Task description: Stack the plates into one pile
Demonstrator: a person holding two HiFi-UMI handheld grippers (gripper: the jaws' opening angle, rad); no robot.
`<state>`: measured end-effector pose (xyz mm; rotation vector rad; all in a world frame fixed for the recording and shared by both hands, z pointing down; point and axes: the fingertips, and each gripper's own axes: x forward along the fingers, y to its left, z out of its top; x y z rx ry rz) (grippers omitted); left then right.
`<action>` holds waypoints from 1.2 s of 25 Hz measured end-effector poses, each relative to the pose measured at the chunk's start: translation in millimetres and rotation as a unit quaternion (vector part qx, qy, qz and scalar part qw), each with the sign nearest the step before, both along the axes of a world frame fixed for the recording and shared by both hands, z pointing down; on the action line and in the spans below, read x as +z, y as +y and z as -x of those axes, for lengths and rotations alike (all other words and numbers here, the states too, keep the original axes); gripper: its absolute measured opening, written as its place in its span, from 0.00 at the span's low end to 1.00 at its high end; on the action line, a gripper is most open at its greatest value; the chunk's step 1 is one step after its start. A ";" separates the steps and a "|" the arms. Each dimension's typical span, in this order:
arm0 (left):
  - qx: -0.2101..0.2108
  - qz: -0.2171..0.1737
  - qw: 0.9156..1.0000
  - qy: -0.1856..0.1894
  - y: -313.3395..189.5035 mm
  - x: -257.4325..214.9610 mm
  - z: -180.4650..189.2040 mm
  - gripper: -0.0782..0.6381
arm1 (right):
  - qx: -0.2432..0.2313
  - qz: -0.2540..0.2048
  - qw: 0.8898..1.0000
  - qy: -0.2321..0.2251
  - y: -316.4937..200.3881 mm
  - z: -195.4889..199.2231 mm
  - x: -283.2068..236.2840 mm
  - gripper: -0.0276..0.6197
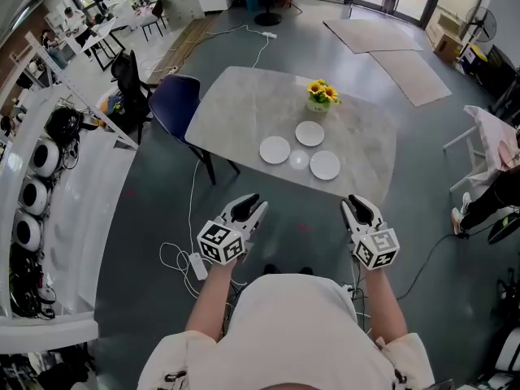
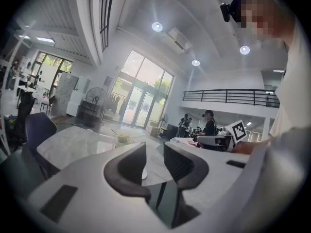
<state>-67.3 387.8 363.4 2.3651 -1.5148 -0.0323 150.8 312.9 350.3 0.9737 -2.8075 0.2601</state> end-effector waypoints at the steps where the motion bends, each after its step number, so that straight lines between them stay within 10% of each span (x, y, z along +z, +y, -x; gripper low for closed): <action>1: 0.000 0.001 1.000 0.001 1.2 1.0 3.6 0.27 | 0.001 0.002 1.000 0.001 1.1 3.8 0.2 0.22; 30: 0.018 0.040 0.999 0.015 -20.5 36.7 54.4 0.27 | 0.033 0.041 0.999 0.002 -20.1 41.2 29.8 0.20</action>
